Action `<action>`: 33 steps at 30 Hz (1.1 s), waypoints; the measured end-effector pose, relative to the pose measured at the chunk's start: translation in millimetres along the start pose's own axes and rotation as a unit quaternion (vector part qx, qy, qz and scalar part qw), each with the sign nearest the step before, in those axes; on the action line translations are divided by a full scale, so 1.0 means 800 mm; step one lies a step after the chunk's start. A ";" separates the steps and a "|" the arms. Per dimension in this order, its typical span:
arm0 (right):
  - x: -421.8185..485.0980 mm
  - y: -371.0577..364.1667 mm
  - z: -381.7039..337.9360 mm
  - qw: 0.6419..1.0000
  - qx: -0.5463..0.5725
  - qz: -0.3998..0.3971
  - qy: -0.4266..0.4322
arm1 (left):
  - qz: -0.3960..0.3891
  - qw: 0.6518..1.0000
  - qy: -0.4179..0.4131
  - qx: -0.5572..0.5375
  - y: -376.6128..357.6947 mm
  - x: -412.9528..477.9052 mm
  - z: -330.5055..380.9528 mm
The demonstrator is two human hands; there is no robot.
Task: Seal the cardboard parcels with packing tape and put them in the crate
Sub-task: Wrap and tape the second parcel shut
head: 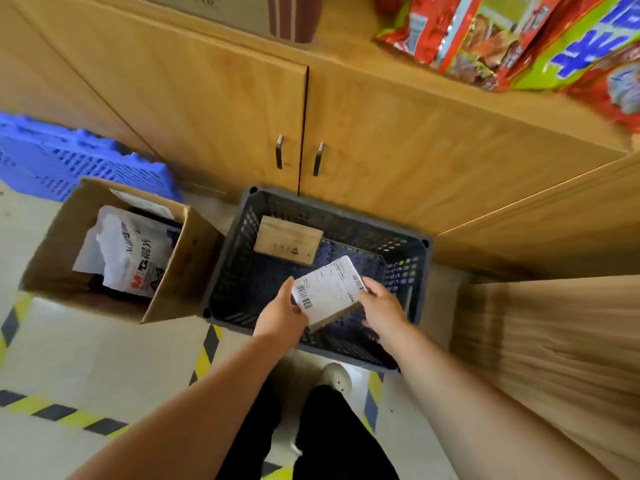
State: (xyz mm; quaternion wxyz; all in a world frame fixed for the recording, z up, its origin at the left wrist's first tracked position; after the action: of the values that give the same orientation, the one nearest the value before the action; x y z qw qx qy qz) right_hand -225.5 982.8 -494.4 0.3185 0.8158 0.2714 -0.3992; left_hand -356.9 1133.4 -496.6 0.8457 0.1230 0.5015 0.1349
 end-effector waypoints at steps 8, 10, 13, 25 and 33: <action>0.210 -0.037 0.061 0.996 0.075 0.046 0.018 | -0.028 0.984 0.031 -0.172 -0.107 0.212 -0.063; 0.258 -0.047 0.069 0.994 0.090 0.050 0.031 | -0.035 0.974 0.038 -0.219 -0.133 0.258 -0.076; 0.326 -0.059 0.078 0.993 0.089 0.060 0.044 | -0.049 0.958 0.038 -0.281 -0.165 0.310 -0.085; 0.414 -0.085 0.085 0.978 0.183 0.054 0.079 | -0.037 0.907 0.079 -0.412 -0.203 0.395 -0.097; 0.362 -0.069 0.102 0.991 0.122 0.054 0.021 | -0.056 0.939 0.105 -0.323 -0.166 0.348 -0.094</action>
State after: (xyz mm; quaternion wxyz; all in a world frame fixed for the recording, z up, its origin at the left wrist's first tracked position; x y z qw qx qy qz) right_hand -148.4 1013.3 -789.4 0.2315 0.8704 0.1828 -0.3942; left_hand -281.4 1112.8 -804.3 0.7886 -0.1997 0.5228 0.2546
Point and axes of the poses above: each hand's wrist, its own x-axis towards the middle knuckle, its own y-axis out of the back of the hand, z = x × y, the point moved 9 cm from there along x, towards the middle knuckle, and after that the axes turned 4 degrees about -z, right-handed, at the moved point
